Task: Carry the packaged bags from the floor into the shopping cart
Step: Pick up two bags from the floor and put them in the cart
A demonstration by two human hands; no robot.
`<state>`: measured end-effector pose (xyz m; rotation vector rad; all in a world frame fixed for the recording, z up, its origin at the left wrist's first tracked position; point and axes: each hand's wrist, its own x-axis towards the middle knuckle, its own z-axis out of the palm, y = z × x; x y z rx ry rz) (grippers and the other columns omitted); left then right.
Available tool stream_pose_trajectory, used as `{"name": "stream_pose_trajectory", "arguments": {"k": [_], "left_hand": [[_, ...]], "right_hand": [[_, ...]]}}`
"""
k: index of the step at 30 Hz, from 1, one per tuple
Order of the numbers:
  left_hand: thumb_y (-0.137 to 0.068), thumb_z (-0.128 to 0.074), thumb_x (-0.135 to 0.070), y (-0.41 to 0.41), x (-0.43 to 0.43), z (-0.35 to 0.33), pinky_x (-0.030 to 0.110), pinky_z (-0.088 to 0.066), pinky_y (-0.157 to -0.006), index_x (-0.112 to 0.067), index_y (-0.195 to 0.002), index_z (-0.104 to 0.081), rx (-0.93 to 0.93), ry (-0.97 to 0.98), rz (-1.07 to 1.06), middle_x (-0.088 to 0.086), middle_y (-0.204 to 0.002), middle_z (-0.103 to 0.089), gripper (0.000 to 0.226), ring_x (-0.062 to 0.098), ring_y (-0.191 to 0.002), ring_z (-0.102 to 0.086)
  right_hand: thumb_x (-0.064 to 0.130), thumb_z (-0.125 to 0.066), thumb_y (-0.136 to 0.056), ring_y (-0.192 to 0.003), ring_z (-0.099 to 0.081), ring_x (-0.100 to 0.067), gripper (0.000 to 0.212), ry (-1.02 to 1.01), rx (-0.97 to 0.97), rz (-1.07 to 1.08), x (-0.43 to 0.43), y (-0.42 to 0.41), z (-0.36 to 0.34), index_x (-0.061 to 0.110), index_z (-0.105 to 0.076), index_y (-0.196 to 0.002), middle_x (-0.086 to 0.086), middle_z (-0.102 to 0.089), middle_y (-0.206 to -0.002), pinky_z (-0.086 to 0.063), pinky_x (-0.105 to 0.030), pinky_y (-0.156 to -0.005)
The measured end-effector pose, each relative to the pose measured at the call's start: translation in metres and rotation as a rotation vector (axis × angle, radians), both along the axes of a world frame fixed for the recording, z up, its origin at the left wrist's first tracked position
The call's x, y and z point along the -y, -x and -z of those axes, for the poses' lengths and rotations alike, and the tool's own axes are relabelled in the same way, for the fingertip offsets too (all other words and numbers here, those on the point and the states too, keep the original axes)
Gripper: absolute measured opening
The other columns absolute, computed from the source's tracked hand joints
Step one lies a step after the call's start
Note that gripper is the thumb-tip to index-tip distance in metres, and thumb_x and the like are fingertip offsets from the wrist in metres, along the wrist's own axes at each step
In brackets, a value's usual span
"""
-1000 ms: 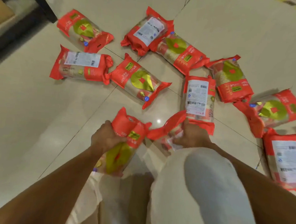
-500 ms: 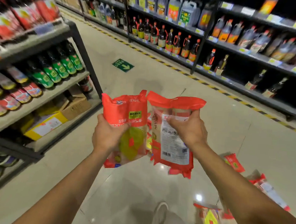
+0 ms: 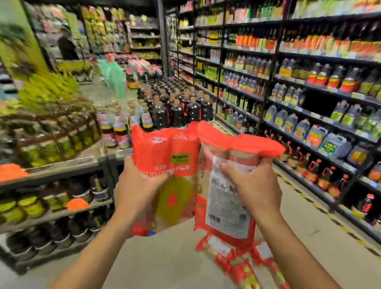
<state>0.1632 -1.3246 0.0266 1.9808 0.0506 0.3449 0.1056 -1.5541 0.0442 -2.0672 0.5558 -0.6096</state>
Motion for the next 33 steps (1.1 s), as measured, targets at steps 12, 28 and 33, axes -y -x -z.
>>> {"name": "stream_pose_trajectory", "arguments": {"k": [12, 28, 33], "left_hand": [[-0.045, -0.078, -0.073, 0.103, -0.206, -0.044, 0.044, -0.053, -0.089, -0.037, -0.113, -0.045, 0.072, -0.056, -0.661, -0.009, -0.104, -0.063, 0.084, 0.025, -0.097, -0.064], [-0.044, -0.081, -0.069, 0.224, -0.208, -0.052, 0.046, -0.056, -0.087, -0.031, -0.117, -0.054, 0.040, -0.093, -1.273, -0.004, -0.106, -0.070, 0.087, 0.028, -0.098, -0.068], [-0.052, -0.088, -0.066, 0.233, -0.213, -0.049, 0.045, -0.055, -0.088, -0.029, -0.119, -0.052, -0.008, -0.113, -1.312, -0.003, -0.108, -0.069, 0.084, 0.027, -0.097, -0.066]], "right_hand": [[0.071, -0.074, -0.070, -0.114, -0.063, -0.030, 0.079, 0.010, 0.054, -0.649, -0.217, -0.047, -0.040, 0.024, -0.049, -0.128, 0.001, -0.067, -0.122, -0.050, -0.043, -0.094], [0.078, -0.071, -0.066, -0.114, -0.065, -0.032, 0.086, 0.008, 0.066, -1.202, -0.299, -0.026, -0.041, 0.025, -0.051, -0.131, 0.001, -0.070, -0.121, -0.051, -0.047, -0.096], [0.072, -0.074, -0.072, -0.112, -0.065, -0.030, 0.080, 0.020, 0.069, -1.249, -0.313, -0.026, -0.036, 0.022, -0.051, -0.131, 0.002, -0.069, -0.121, -0.052, -0.043, -0.093]]}}
